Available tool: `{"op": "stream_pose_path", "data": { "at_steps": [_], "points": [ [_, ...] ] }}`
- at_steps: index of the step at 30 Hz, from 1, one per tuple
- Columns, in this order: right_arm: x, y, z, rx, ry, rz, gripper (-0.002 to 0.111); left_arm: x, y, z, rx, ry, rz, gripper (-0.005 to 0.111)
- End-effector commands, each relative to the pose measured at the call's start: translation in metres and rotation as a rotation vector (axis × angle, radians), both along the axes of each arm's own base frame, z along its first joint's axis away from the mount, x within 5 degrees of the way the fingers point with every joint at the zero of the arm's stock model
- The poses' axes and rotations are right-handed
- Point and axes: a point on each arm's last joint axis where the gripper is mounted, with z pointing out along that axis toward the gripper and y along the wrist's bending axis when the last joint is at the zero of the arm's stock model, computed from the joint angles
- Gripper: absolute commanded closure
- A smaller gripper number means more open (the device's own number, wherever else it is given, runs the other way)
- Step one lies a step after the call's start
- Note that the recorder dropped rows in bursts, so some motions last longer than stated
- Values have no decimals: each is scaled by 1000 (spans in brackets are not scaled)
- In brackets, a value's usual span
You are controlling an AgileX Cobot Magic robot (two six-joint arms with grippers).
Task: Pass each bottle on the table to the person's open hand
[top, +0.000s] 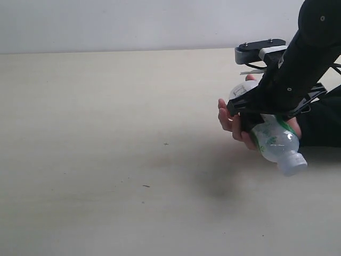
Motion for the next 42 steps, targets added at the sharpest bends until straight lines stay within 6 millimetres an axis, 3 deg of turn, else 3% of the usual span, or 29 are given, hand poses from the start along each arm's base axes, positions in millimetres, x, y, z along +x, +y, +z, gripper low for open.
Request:
{"op": "stream_pose_path", "data": {
  "at_steps": [1, 5, 12, 18, 25, 34, 42],
  "points": [
    [1, 0, 1, -6, -19, 14, 30, 0, 0, -1, 2, -5, 0, 107],
    [1, 0, 2, -5, -21, 13, 21, 0, 0, -1, 2, -5, 0, 107],
    [-1, -1, 12, 1, -49, 16, 17, 0, 0, -1, 2, -5, 0, 107],
    [-10, -5, 44, 28, -147, 18, 17, 0, 0, -1, 2, -5, 0, 107],
    [-27, -14, 104, 16, -230, 37, 18, 0, 0, -1, 2, -5, 0, 107],
    [-74, -33, 168, 36, -403, 66, 18, 0, 0, -1, 2, -5, 0, 107],
    [-146, -59, 212, 52, -522, 89, 18, 0, 0, -1, 2, -5, 0, 107]
  ]
}}
